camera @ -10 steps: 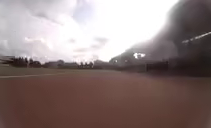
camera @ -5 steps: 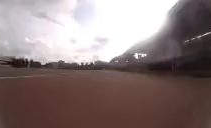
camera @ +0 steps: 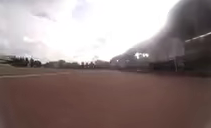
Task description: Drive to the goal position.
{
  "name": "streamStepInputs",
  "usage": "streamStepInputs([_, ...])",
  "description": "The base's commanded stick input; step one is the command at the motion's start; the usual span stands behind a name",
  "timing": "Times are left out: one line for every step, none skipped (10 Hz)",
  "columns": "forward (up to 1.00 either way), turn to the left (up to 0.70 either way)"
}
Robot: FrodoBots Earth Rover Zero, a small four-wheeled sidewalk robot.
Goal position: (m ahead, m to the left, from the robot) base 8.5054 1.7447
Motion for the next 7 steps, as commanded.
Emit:
streamStepInputs([0.70,0.00])
streamStepInputs([0.70,0.00])
streamStepInputs([0.70,0.00])
streamStepInputs([0.70,0.00])
streamStepInputs([0.70,0.00])
streamStepInputs([0.70,0.00])
streamStepInputs([0.70,0.00])
